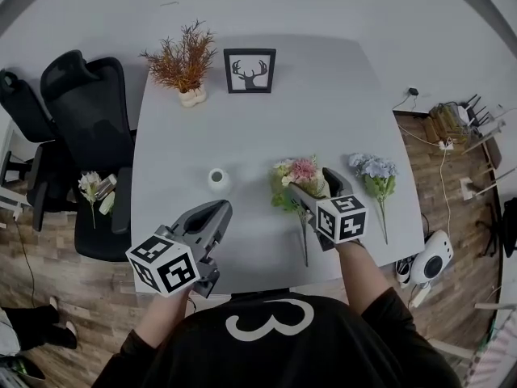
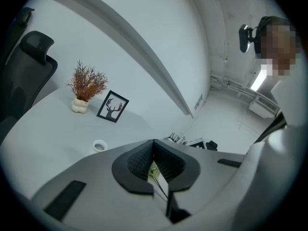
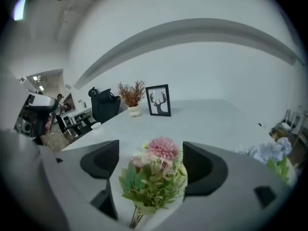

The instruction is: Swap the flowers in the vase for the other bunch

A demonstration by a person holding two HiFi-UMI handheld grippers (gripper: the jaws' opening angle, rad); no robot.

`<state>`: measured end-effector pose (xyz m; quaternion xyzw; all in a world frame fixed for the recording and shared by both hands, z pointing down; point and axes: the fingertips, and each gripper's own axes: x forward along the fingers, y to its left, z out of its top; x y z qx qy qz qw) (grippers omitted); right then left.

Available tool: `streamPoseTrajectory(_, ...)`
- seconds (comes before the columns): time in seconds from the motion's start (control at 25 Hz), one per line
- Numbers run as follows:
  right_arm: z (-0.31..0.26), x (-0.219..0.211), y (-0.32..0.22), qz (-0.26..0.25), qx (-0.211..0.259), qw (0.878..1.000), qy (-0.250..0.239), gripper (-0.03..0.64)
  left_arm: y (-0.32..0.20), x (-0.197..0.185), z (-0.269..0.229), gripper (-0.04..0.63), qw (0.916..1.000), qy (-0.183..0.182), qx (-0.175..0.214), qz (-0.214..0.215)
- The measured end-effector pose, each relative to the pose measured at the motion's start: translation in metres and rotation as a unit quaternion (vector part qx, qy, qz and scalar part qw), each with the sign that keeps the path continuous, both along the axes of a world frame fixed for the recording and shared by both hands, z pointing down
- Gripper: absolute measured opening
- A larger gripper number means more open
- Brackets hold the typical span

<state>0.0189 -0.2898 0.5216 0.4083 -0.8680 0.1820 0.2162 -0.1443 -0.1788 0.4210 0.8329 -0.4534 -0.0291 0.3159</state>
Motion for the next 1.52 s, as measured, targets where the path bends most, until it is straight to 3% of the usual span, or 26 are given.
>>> streamPoseTrajectory(0.16, -0.049, 0.000, 0.015, -0.019, 0.046, 0.997, -0.050, 0.396, 0.004, 0.005, -0.012, 0.011, 0.9998, 0.002, 0.013, 0.013)
streamPoseTrajectory(0.28, -0.097, -0.007, 0.037, -0.065, 0.093, 0.988, -0.104, 0.390, 0.008, 0.011, -0.027, 0.011, 0.9990, -0.001, 0.034, 0.030)
streamPoseTrajectory(0.32, -0.113, -0.010, 0.045, -0.081, 0.107, 0.984, -0.117, 0.359, 0.009, 0.012, -0.033, 0.011, 0.9984, -0.005, 0.043, 0.036)
streamPoseTrajectory(0.44, -0.149, -0.014, 0.067, -0.097, 0.145, 0.976, -0.133, 0.180, 0.017, 0.020, -0.050, 0.011, 0.9960, -0.025, 0.065, 0.055)
streamPoseTrajectory(0.52, -0.167, -0.019, 0.084, -0.107, 0.157, 0.970, -0.152, 0.049, 0.024, 0.026, -0.062, 0.011, 0.9937, -0.036, 0.084, 0.066)
streamPoseTrajectory(0.56, -0.174, -0.024, 0.094, -0.120, 0.157, 0.966, -0.166, 0.017, 0.027, 0.029, -0.067, 0.011, 0.9924, -0.041, 0.092, 0.071)
streamPoseTrajectory(0.72, -0.183, -0.047, 0.133, -0.182, 0.141, 0.952, -0.201, 0.008, 0.042, 0.042, -0.078, 0.011, 0.9841, -0.079, 0.125, 0.099)
streamPoseTrajectory(0.84, -0.177, -0.054, 0.149, -0.202, 0.129, 0.952, -0.189, 0.008, 0.052, 0.047, -0.081, 0.011, 0.9831, -0.082, 0.126, 0.105)
streamPoseTrajectory(1.04, -0.170, -0.054, 0.155, -0.204, 0.122, 0.956, -0.172, 0.008, 0.058, 0.042, -0.086, 0.011, 0.9865, -0.067, 0.122, 0.088)
streamPoseTrajectory(1.52, -0.172, -0.046, 0.156, -0.198, 0.121, 0.956, -0.178, 0.008, 0.060, 0.048, -0.089, 0.009, 0.9860, -0.078, 0.128, 0.073)
